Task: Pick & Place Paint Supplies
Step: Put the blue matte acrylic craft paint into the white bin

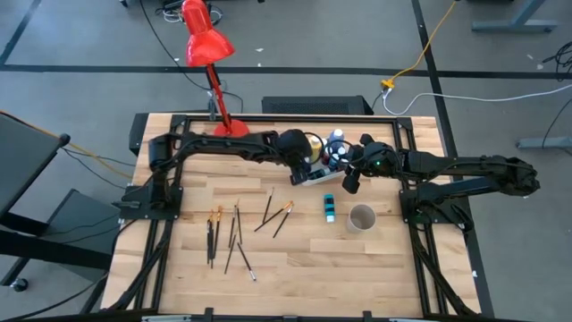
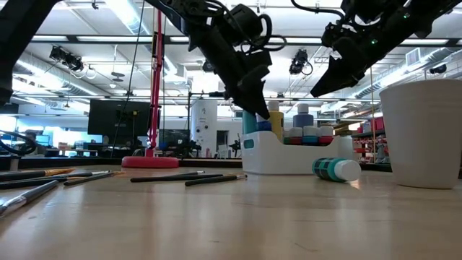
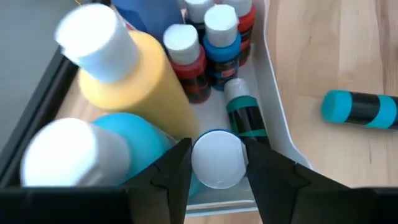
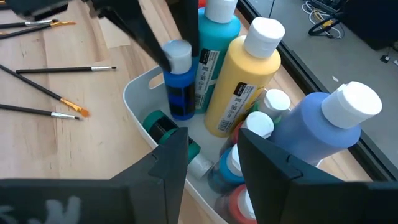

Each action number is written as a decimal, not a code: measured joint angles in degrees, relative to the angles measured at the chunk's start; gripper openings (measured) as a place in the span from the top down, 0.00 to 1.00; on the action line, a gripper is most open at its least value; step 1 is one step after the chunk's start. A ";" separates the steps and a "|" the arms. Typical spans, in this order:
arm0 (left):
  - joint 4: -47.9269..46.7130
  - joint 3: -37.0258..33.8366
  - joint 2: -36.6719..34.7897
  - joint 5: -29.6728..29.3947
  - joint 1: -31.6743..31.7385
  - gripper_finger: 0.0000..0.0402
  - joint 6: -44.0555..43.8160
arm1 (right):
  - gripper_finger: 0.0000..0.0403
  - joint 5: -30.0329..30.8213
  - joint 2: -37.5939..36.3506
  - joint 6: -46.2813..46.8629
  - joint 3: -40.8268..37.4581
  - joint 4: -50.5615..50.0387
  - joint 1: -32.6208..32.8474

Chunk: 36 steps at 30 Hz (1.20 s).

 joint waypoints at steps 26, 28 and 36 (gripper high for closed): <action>-3.36 -0.18 -1.47 3.55 0.42 0.63 1.20 | 0.64 -0.07 0.02 -0.07 -0.02 0.16 0.00; -4.43 -0.50 -0.75 3.86 0.69 0.63 1.12 | 0.64 -0.10 0.02 -0.07 -0.02 0.24 0.01; -0.58 0.15 4.62 3.96 1.82 0.63 3.73 | 0.64 -0.11 0.02 -0.10 -0.02 0.67 0.00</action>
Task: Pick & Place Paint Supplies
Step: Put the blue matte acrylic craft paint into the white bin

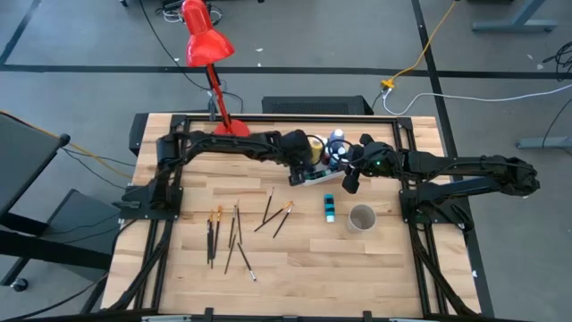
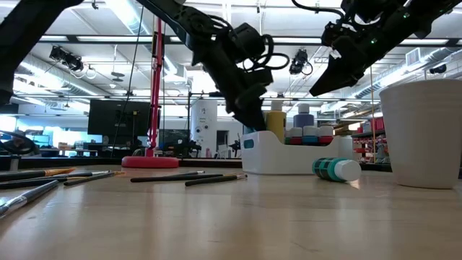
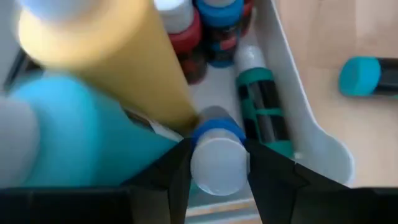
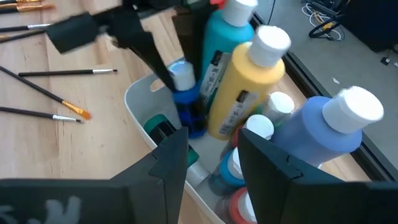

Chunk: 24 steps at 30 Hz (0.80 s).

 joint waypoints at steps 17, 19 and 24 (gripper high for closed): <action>-2.07 -0.26 -1.51 -0.28 -0.24 0.67 3.66 | 0.64 0.03 0.00 -0.74 0.00 0.18 0.02; -2.58 -0.09 -1.86 -0.30 -0.49 0.67 3.66 | 0.64 0.03 0.00 -0.72 0.00 0.18 0.00; -8.42 4.27 -1.86 -0.76 -1.49 0.63 4.17 | 0.64 0.02 0.00 -0.71 0.00 0.18 0.01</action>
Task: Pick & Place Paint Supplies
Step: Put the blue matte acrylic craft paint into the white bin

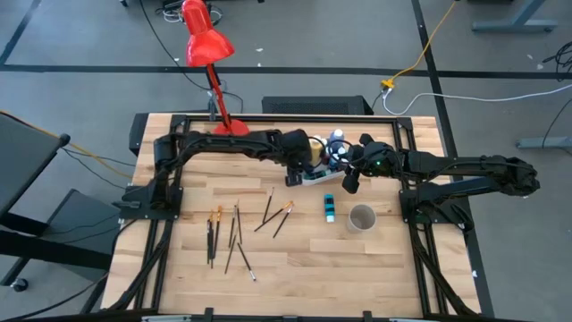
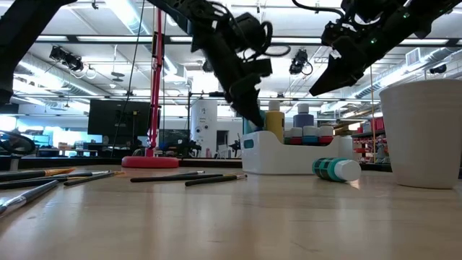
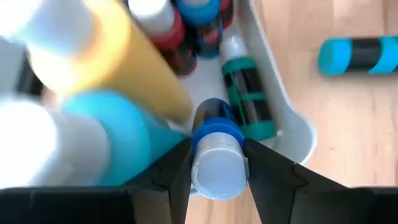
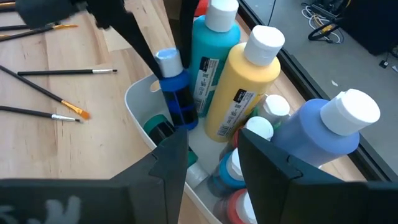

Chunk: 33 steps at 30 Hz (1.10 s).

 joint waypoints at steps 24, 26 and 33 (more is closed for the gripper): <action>-4.41 6.51 0.00 -2.03 -1.04 0.65 1.52 | 0.83 1.90 23.08 -1.28 0.17 24.69 -1.29; -4.29 6.51 0.00 -2.03 -1.04 0.63 1.56 | 0.86 1.87 23.81 -1.25 0.17 25.46 -1.94; -4.01 6.51 0.00 -2.00 -1.04 0.66 2.32 | 0.95 -3.54 24.55 -0.71 0.17 27.33 -3.33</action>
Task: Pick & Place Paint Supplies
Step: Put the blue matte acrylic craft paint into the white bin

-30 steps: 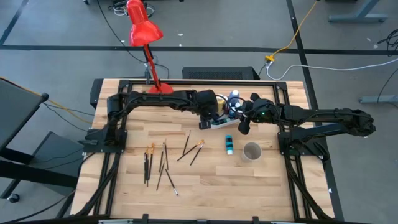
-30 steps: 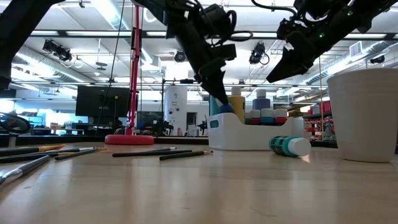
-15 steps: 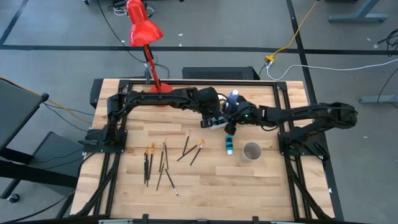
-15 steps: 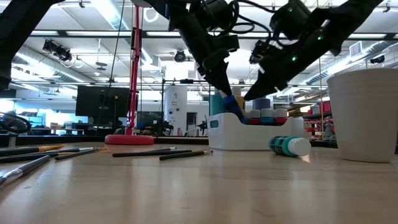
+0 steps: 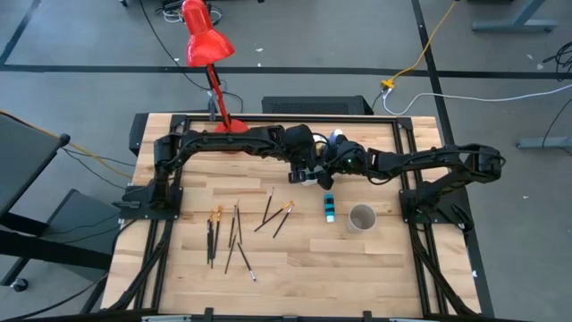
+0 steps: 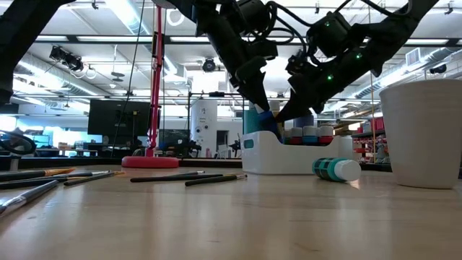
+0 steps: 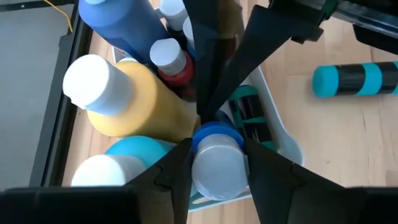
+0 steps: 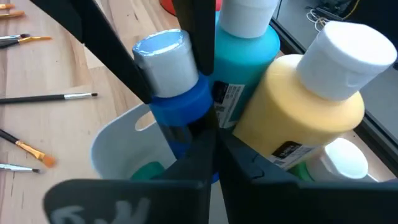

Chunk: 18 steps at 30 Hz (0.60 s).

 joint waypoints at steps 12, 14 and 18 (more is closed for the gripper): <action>2.56 0.02 0.00 0.46 0.03 0.65 0.73 | 0.99 -3.58 0.00 -0.03 0.00 0.07 -0.01; 2.82 0.02 0.00 1.36 0.15 0.66 0.26 | 0.99 -3.32 -0.01 -0.52 0.00 0.08 -0.01; 1.86 -0.13 0.00 1.94 0.15 0.65 -1.27 | 0.99 -0.35 -0.02 -1.60 0.04 -0.20 0.06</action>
